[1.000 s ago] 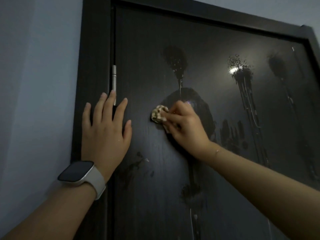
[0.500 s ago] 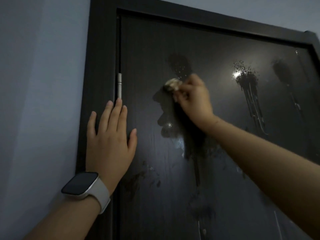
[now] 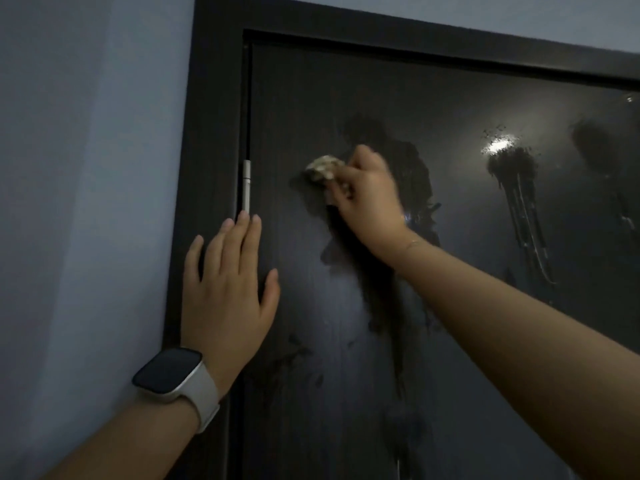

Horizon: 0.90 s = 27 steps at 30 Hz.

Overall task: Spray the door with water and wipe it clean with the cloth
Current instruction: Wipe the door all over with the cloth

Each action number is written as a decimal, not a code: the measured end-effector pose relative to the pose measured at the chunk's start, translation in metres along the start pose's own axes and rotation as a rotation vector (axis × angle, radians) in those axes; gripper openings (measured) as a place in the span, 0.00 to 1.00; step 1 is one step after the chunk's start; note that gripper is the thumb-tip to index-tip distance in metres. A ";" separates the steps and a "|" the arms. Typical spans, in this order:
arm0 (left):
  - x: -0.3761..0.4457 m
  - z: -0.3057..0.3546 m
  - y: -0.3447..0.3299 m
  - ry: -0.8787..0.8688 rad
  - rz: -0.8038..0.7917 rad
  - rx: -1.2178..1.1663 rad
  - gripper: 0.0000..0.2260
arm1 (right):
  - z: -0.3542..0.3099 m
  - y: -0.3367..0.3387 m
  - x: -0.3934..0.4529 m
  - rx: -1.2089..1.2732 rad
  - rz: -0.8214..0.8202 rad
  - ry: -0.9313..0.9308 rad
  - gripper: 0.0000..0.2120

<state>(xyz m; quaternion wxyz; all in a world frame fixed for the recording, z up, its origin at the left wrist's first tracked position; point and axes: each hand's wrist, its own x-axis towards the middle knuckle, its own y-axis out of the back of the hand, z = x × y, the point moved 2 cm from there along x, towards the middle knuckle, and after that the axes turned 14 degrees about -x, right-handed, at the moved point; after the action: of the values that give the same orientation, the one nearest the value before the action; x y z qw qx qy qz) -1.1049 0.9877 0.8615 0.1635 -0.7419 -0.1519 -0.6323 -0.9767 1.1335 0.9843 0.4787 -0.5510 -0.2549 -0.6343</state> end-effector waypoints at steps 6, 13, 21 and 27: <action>0.084 -0.018 0.009 -0.039 0.119 -0.182 0.24 | 0.107 0.002 0.036 -0.093 0.083 -0.473 0.09; 0.117 -0.031 -0.006 0.060 0.080 -0.082 0.25 | -0.014 -0.035 0.052 0.091 0.101 -0.146 0.04; 0.115 -0.031 -0.007 0.043 0.111 -0.101 0.25 | 0.108 -0.010 0.074 -0.072 0.178 -0.448 0.08; 0.113 -0.031 -0.008 0.038 0.135 -0.082 0.25 | 0.041 -0.043 0.111 0.039 0.185 -0.480 0.07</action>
<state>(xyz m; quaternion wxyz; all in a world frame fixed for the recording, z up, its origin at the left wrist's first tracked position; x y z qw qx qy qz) -1.1183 0.9836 0.9778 0.1780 -0.7443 -0.0723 -0.6397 -0.9889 1.1499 1.1084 0.4711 -0.6973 -0.3221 -0.4337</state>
